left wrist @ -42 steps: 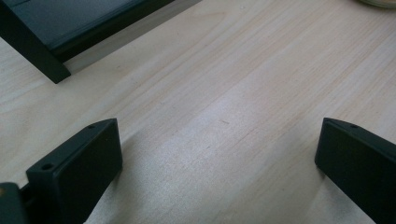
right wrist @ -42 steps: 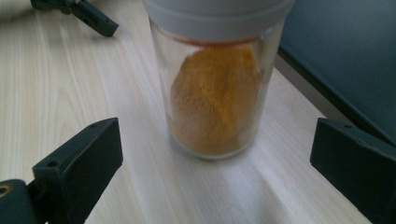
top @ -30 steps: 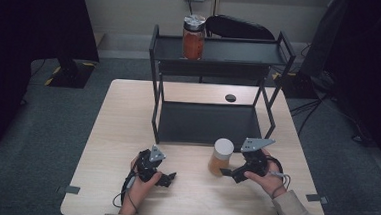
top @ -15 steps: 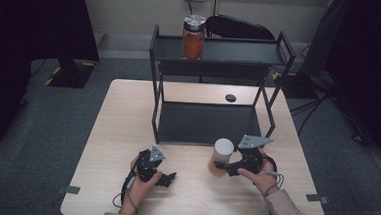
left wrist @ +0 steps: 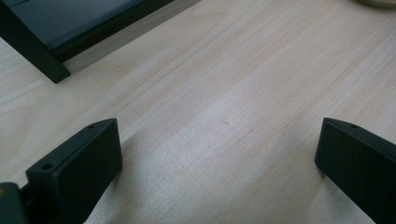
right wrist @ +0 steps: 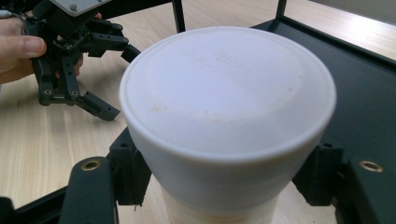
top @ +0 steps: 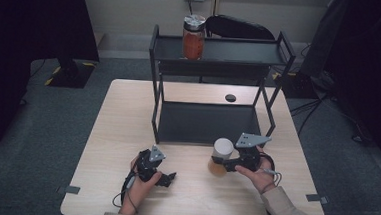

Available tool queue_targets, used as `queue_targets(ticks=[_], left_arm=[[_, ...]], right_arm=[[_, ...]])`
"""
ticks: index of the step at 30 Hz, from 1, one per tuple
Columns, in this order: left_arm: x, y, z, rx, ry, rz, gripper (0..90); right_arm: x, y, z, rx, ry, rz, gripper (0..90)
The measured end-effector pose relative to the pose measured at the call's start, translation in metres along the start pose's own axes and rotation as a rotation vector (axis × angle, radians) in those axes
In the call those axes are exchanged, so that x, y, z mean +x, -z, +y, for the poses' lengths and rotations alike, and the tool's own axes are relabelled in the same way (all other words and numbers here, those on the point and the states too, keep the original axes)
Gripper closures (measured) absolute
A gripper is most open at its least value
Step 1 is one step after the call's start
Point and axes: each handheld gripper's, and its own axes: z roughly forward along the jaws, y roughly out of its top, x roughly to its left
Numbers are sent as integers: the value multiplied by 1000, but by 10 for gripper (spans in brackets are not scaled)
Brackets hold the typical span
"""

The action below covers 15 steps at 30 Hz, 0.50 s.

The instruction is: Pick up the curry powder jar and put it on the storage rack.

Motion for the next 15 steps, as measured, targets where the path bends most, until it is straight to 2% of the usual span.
queue_targets(ticks=[7, 15], left_arm=[[0, 0, 0, -1, 0, 1, 0], [0, 0, 0, -1, 0, 1, 0]], right_arm=[[3, 1, 0, 0, 19, -13, 345], [1, 4, 4, 8, -7, -15, 348]])
